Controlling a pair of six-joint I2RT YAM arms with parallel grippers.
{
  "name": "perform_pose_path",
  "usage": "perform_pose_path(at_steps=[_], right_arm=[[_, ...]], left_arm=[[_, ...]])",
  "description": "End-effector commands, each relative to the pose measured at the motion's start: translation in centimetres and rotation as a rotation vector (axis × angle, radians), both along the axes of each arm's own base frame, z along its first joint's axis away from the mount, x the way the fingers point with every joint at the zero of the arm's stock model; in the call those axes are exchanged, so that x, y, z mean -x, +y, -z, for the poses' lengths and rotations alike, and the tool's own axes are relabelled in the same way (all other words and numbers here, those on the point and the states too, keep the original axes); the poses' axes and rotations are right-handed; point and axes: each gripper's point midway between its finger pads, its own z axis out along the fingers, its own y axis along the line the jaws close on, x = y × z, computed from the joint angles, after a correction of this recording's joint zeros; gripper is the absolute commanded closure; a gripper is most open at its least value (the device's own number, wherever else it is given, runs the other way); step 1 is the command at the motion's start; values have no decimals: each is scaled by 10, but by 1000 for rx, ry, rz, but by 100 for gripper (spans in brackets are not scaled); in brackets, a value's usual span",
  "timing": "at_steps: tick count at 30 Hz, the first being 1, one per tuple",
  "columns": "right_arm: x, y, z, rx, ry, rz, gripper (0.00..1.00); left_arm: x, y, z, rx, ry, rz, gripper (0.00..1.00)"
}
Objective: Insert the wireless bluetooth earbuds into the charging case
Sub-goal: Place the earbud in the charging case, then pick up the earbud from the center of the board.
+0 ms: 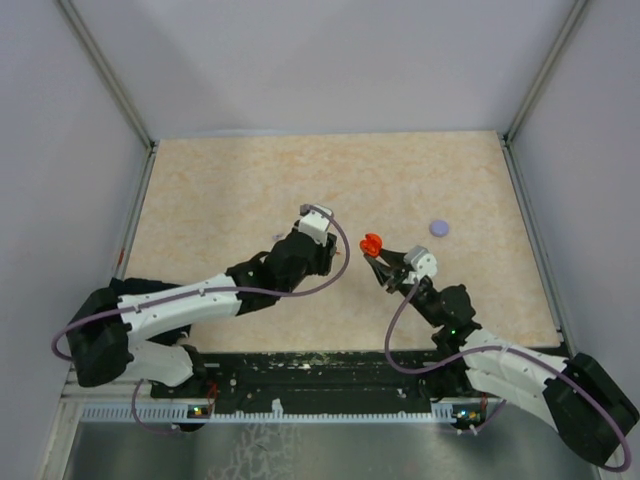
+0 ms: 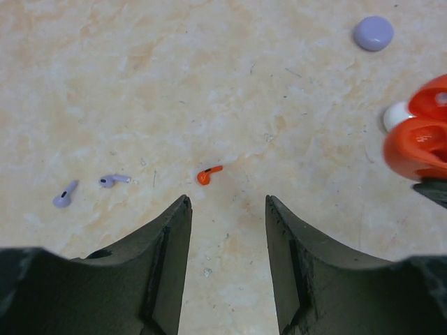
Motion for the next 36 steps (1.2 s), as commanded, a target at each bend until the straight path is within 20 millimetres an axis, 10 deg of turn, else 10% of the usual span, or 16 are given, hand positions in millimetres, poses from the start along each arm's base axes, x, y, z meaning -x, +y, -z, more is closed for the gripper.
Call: perform_pose_path(at_steps=[1, 16, 36], right_arm=[[-7, -18, -19, -66, -47, 99, 100], [-11, -24, -17, -72, -38, 135, 100], [-10, -22, -15, -67, -38, 127, 100]], left_arm=[[-16, 2, 18, 14, 107, -52, 48], [-60, 2, 104, -95, 330, -178, 53], [-81, -8, 155, -193, 415, -183, 57]])
